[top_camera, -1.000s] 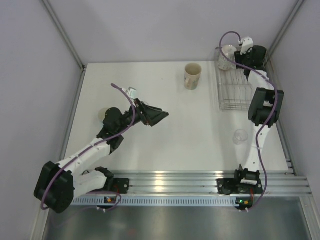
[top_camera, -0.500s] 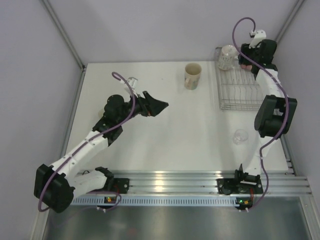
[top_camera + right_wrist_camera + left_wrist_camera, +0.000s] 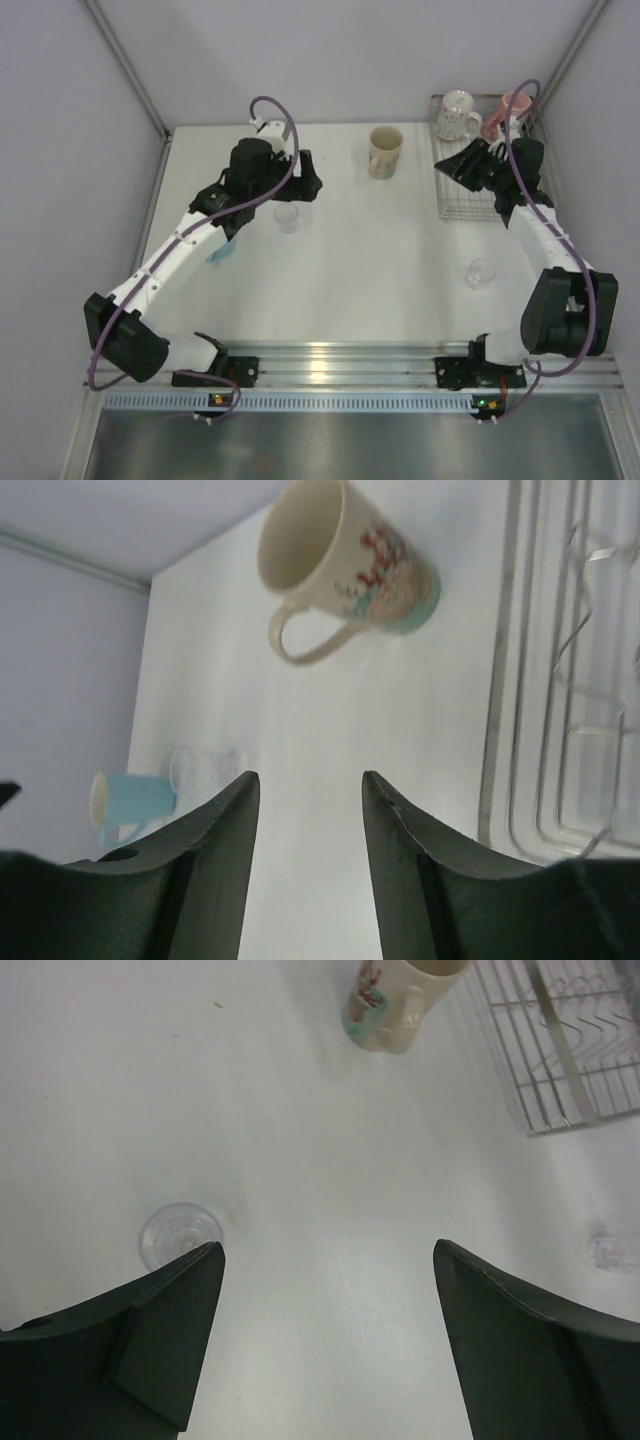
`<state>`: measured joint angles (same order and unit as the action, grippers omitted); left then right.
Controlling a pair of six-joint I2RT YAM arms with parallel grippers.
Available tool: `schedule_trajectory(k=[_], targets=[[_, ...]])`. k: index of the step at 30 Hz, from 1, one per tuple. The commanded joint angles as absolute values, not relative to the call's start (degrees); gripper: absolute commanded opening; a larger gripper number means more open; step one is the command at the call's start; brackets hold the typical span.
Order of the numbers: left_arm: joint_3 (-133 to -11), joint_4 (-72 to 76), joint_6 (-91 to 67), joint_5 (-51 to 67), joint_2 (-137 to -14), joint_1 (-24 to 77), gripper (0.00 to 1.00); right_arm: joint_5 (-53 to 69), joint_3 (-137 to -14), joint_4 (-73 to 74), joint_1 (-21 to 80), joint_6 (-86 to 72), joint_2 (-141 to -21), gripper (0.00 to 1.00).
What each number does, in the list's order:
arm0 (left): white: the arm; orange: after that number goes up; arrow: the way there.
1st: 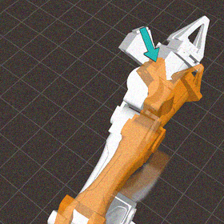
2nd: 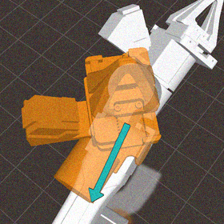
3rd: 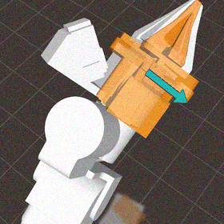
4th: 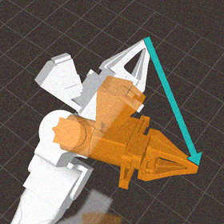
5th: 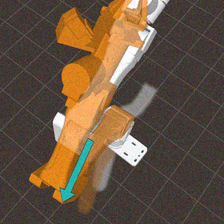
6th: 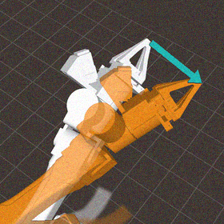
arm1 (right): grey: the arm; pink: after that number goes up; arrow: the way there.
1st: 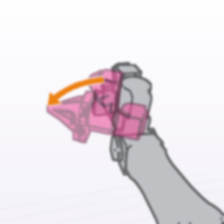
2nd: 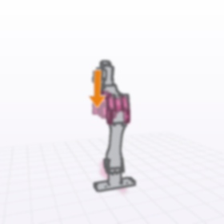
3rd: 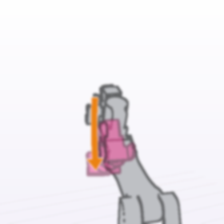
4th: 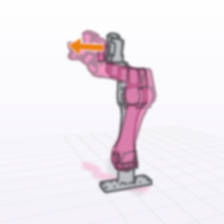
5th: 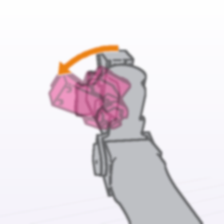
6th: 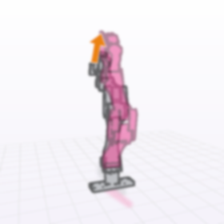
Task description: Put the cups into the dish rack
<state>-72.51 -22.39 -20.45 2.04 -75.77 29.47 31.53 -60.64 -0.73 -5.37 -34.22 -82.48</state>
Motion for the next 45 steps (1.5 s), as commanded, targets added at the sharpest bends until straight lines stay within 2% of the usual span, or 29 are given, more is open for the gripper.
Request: schedule_trajectory(k=[1, 2, 5, 8, 11, 15, 19, 21, 30, 43, 45], targets=[[-79.18, -32.93, -17.04, -13.5, -79.43, 29.62, 0.91, 35.33, -54.17, -2.11, -1.76, -36.75, -76.3, 0.46], [-82.06, -34.61, -20.27, -23.37, -80.58, 29.62, 0.91, 35.68, -52.84, -1.76, -1.24, -34.91, -75.16, 0.47], [-83.67, -37.0, -23.72, -31.71, -82.79, 29.01, 0.91, 34.63, -47.82, -2.19, -0.44, -36.64, -70.42, 0.47], [-84.81, -39.18, -19.8, -27.7, -83.84, 26.56, 0.9, 35.77, -44.48, -7.72, -0.44, -39.46, -68.65, 0.47], [-87.45, -42.62, -14.09, -24.79, -84.2, 24.97, 0.91, 35.77, -45.88, -5.81, -0.44, -38.59, -68.9, 0.48], [-83.41, -42.98, -14.06, -25.23, -80.96, 21.98, 0.93, 36.91, -45.7, -6.06, -0.44, -39.55, -69.35, 0.48], [-79.11, -42.98, -13.54, -25.05, -81.47, 14.87, 0.91, 38.84, -45.44, -7.12, -0.44, -41.57, -69.52, 0.48], [-77.7, -42.8, -13.53, -25.14, -82.26, 14.5, 0.87, 39.81, -45.7, -7.03, -0.35, -41.84, -69.35, 0.48], [-69.96, -40.34, -17.14, -23.29, -85.34, 12.48, 0.82, 39.2, -45.26, -5.98, -0.44, -41.4, -68.2, 0.49], [-67.06, -39.55, -18.54, -21.36, -90.26, 12.3, 0.63, 38.41, -45.18, -5.89, -0.44, -41.31, -68.91, 0.49], [-66.71, -39.2, -18.54, -21.01, -90.96, 12.22, 0.58, 38.32, -45.18, -6.06, -0.44, -41.31, -68.99, 0.49]])
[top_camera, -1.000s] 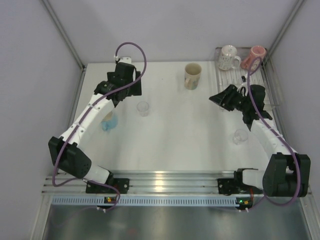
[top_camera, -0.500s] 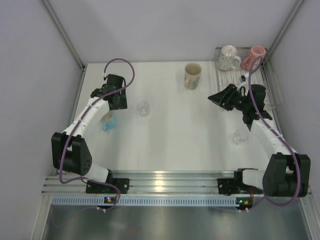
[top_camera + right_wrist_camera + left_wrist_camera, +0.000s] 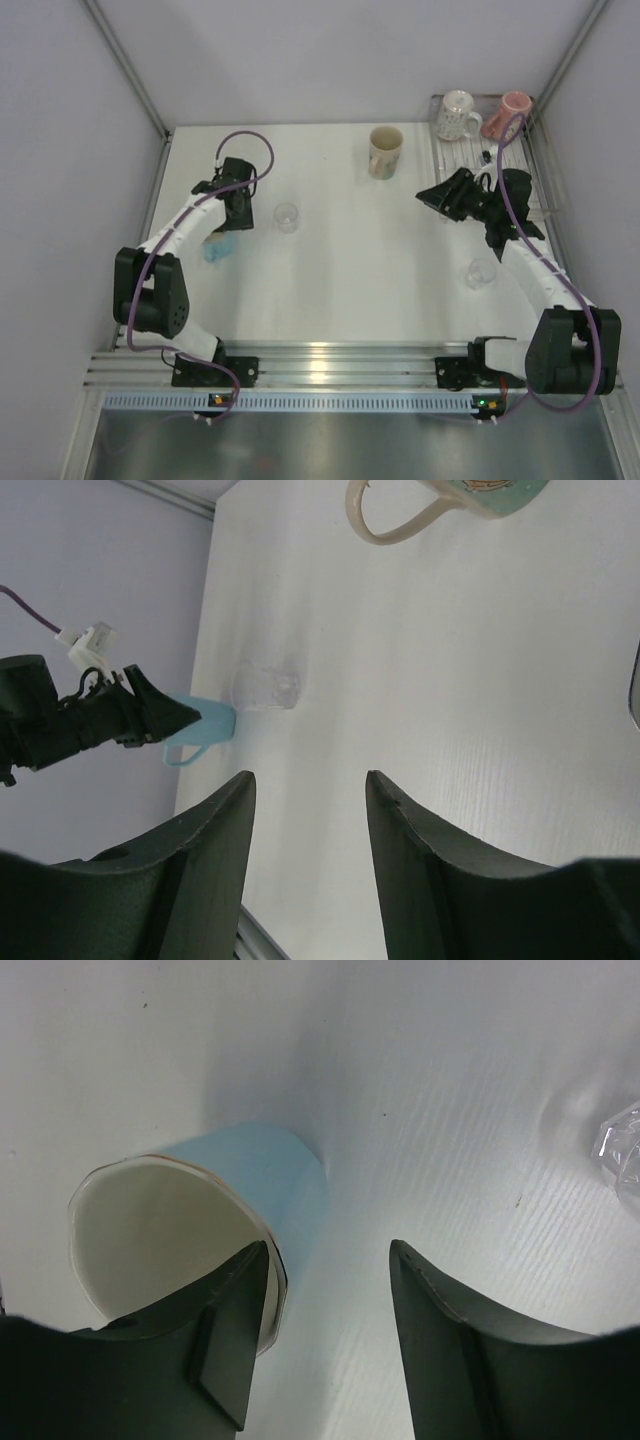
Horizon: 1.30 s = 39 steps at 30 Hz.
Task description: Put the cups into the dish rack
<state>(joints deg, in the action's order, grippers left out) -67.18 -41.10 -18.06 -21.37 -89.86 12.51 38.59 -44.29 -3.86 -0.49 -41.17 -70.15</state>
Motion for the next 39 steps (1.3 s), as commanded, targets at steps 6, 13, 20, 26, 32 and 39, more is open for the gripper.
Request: schedule_trajectory(k=[6, 13, 20, 26, 32, 39], targets=[[-66.53, -38.5, -18.37, -19.43, -92.9, 11.78, 0.44, 38.5, -45.18, -5.89, -0.44, -41.4, -68.73, 0.49], [-66.97, -38.23, -18.19, -18.37, -94.04, 10.99, 0.3, 38.58, -45.18, -6.06, -0.44, -41.57, -69.17, 0.49], [-68.03, -38.41, -17.58, -17.4, -93.52, 10.72, 0.0, 38.23, -45.26, -6.15, -0.44, -41.4, -69.08, 0.49], [-70.57, -39.37, -17.4, -17.67, -89.48, 10.46, 0.0, 38.5, -45.61, -5.98, 1.49, -39.64, -69.08, 0.49], [-74.52, -39.2, -16.44, -11.72, -80.08, 10.55, 0.0, 41.22, -42.55, -15.69, 1.58, -41.91, -66.45, 0.5], [-78.92, -36.23, -20.03, -0.47, -71.9, 10.63, 0.0, 42.36, -39.46, -25.31, 3.77, -44.56, -64.51, 0.49]])
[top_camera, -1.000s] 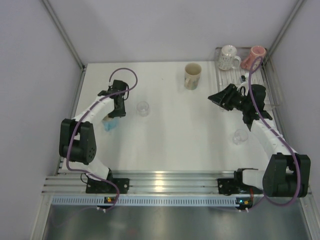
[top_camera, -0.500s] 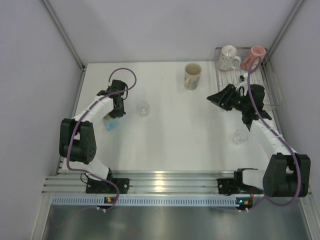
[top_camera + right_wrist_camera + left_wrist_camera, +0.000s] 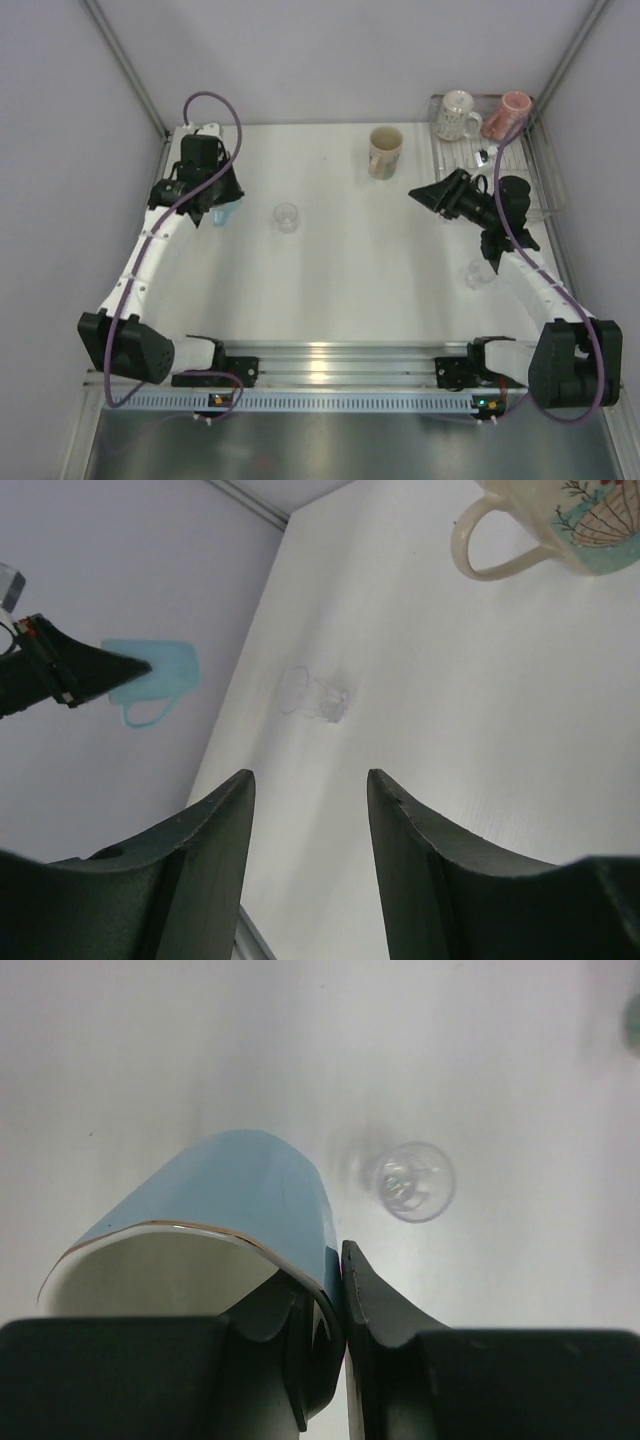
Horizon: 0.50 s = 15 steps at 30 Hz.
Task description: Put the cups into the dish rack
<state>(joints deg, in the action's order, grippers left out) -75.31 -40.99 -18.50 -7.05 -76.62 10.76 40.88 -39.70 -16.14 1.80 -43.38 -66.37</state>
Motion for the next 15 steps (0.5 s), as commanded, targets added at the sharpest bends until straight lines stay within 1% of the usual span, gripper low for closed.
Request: schedule_trajectory(k=[1, 2, 3, 5, 6, 7, 9, 10, 11, 12, 15], targets=[[-78.49, -34.99, -20.56, 2.61, -70.85, 10.63, 0.0, 42.1, -39.46, -26.18, 4.3, -44.56, -64.34, 0.49], [-77.88, -33.41, -20.91, 5.16, -69.88, 10.63, 0.0, 41.66, -39.29, -26.63, 5.79, -44.56, -64.07, 0.49], [-76.91, -28.35, -21.53, 12.15, -67.44, 10.63, 0.0, 40.18, -39.11, -27.15, 6.5, -44.65, -63.81, 0.49], [-72.0, -22.62, -24.15, 17.55, -65.31, 10.63, 0.0, 38.59, -38.68, -27.68, 9.04, -44.39, -62.32, 0.5], [-70.07, -19.11, -27.65, 23.23, -63.39, 10.55, 0.0, 37.89, -38.58, -27.86, 9.84, -42.82, -61.79, 0.49], [-67.09, -13.16, -29.51, 25.64, -62.76, 10.63, 0.0, 37.62, -38.41, -28.12, 10.8, -41.93, -60.57, 0.5], [-63.91, -6.36, -35.99, 29.78, -61.44, 10.63, 0.0, 36.57, -37.45, -29.61, 13.61, -41.22, -59.33, 0.51], [-62.24, 2.72, -38.56, 32.93, -60.04, 10.63, 0.0, 36.56, -37.09, -31.36, 14.58, -41.74, -58.37, 0.52], [-58.49, 6.99, -41.28, 34.09, -59.42, 10.55, 0.0, 36.48, -35.96, -35.38, 16.24, -43.75, -58.19, 0.52], [-56.97, 10.69, -46.79, 34.88, -58.89, 10.63, 0.0, 36.82, -35.43, -38.03, 16.96, -44.81, -58.18, 0.53], [-51.53, 25.54, -56.73, 35.68, -57.39, 10.81, 0.0, 37.79, -34.37, -46.54, 20.38, -47.54, -59.58, 0.55]])
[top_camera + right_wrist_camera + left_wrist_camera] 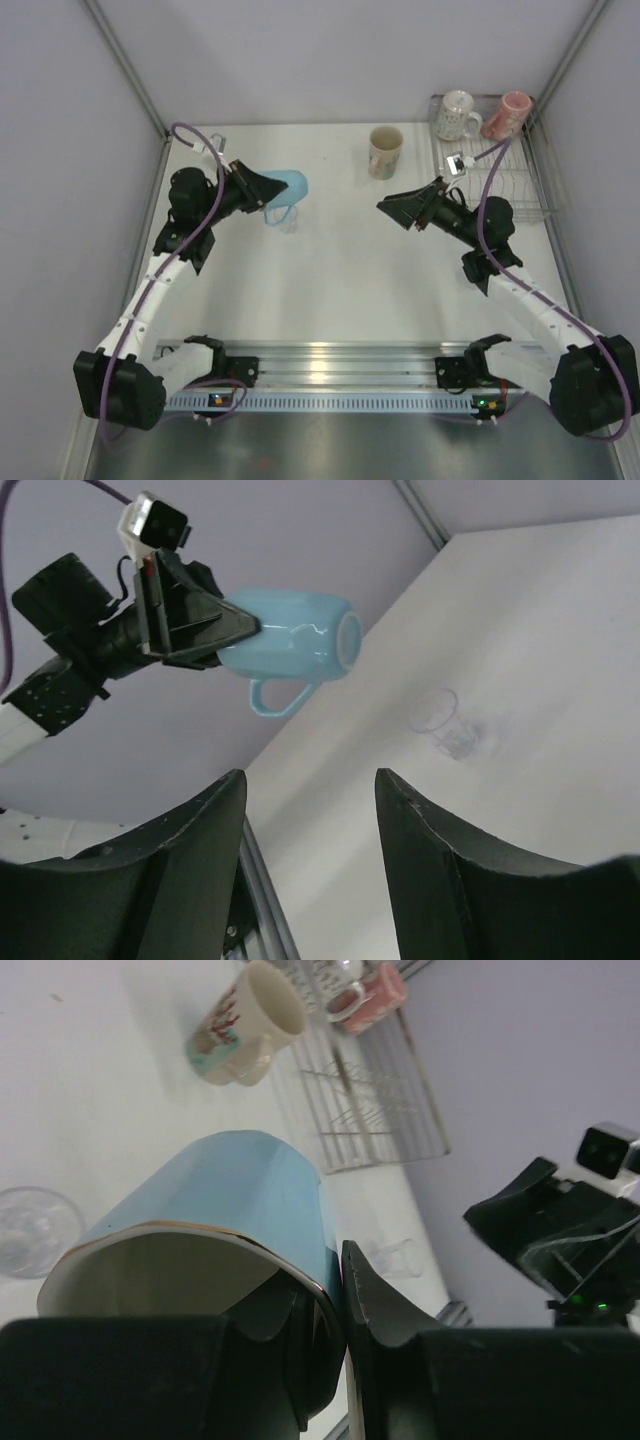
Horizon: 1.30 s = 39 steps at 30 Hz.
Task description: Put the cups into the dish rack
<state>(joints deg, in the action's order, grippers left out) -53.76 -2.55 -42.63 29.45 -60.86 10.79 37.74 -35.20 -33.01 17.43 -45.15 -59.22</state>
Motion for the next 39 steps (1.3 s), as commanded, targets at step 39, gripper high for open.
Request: schedule_trajectory(k=[39], targets=[[-36.3, 66.27, -81.83, 29.45, -59.24, 23.29, 0.0, 32.87, -54.14, -54.31, 46.14, -44.29, -83.67, 0.6]])
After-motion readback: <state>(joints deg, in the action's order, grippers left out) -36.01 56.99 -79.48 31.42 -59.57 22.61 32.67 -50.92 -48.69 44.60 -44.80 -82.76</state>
